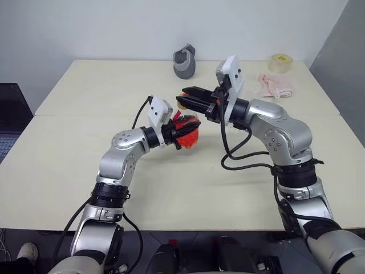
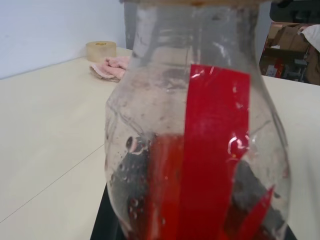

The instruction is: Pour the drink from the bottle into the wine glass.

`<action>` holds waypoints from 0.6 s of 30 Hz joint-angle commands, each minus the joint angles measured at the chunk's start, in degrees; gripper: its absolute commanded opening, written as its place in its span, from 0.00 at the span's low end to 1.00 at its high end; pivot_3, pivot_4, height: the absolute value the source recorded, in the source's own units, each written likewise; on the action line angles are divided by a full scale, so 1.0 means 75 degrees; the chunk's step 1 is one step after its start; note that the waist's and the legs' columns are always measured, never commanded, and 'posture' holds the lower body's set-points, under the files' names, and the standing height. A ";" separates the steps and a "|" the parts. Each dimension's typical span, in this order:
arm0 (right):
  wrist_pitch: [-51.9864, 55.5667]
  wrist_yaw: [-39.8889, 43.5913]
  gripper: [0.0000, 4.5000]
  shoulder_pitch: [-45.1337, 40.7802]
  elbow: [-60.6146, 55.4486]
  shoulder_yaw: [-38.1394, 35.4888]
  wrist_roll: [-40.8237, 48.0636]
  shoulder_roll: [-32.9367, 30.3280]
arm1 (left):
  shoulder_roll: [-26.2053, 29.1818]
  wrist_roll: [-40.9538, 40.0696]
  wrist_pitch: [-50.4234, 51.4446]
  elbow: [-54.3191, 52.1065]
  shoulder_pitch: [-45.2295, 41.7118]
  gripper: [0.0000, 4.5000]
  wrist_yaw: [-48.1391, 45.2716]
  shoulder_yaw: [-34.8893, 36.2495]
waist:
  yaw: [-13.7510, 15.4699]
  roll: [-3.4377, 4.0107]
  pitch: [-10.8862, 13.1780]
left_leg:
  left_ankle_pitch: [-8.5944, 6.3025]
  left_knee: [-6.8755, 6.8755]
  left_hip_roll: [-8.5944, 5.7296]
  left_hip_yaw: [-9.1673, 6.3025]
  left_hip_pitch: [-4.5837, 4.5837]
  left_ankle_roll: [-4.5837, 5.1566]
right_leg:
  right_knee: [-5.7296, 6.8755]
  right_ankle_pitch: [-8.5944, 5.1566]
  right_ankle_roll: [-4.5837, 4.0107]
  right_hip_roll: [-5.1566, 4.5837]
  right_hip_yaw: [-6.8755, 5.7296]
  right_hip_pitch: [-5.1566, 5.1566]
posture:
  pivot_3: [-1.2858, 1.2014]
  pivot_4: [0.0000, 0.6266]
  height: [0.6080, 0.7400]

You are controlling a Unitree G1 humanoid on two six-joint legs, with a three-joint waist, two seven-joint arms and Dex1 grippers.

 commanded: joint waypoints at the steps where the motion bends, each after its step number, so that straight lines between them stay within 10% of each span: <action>1: -0.0111 0.0179 0.25 -0.0184 -0.0218 -0.0041 0.0094 -0.0009 | 0.0031 -0.0112 -0.0161 -0.0579 -0.0123 0.22 -0.0018 0.0074 | 0.0000 0.0000 0.0000 | 0.0000 0.0000 0.0000 0.0000 0.0000 0.0000 | 0.0000 0.0000 0.0000 0.0000 0.0000 0.0000 | 0.52 0.24 1.00; 18: -0.1073 0.5129 0.25 -0.1108 0.1549 0.0677 0.0540 -0.0814 | 0.1304 -0.2099 0.1169 -0.3675 0.1469 0.22 -0.1196 0.0380 | -0.0009 0.0007 0.0011 | -0.0004 -0.0005 0.0006 0.0001 0.0004 0.0007 | -0.0001 0.0000 0.0000 0.0001 0.0001 0.0001 | 0.52 0.24 1.00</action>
